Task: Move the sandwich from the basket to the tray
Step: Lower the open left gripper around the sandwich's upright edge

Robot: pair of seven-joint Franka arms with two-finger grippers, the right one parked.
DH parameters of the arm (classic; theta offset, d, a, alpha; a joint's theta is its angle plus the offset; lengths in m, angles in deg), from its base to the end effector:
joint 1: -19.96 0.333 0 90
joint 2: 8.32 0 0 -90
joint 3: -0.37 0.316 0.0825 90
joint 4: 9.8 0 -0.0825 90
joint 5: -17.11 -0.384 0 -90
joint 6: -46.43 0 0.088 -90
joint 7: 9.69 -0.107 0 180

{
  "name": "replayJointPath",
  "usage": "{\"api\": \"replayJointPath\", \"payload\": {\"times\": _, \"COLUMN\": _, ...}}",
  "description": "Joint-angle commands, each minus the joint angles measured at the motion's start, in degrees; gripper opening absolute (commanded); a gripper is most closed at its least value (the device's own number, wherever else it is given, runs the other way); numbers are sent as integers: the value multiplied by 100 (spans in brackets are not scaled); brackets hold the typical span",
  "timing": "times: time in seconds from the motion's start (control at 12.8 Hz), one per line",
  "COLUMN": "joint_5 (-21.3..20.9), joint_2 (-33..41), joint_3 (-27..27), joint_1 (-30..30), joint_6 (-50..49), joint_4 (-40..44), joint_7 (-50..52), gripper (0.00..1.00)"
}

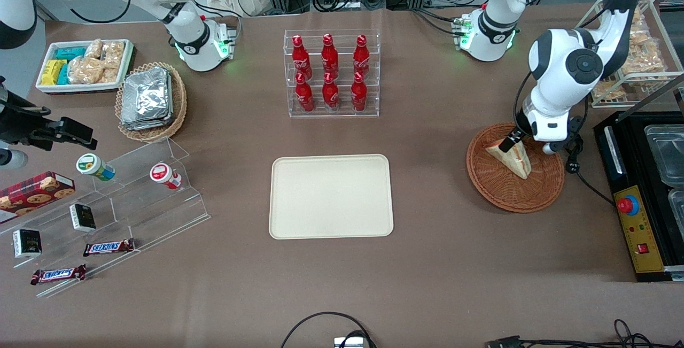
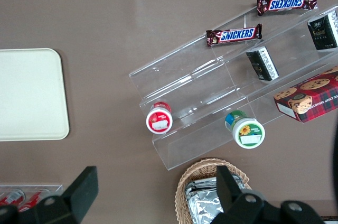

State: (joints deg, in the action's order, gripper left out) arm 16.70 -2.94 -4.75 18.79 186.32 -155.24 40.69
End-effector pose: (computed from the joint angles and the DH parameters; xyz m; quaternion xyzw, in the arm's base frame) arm 0.4473 -0.0489 0.3065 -0.9278 -0.3730 -0.0016 0.0065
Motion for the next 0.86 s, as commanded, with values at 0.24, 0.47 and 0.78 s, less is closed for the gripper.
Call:
{"api": "replayJointPath", "payload": {"times": 0.24, "joint_5": -3, "joint_2": -178, "joint_3": -15, "joint_1": 29, "joint_6": 477, "joint_4": -204, "joint_7": 157, "gripper": 100}}
{"api": "replayJointPath", "payload": {"times": 0.47, "joint_5": -12, "joint_2": -300, "joint_3": -15, "joint_1": 100, "joint_6": 688, "joint_4": -300, "joint_7": 157, "gripper": 100}}
{"api": "replayJointPath", "payload": {"times": 0.78, "joint_5": -12, "joint_2": -467, "joint_3": -15, "joint_1": 100, "joint_6": 943, "joint_4": -362, "joint_7": 157, "gripper": 100}}
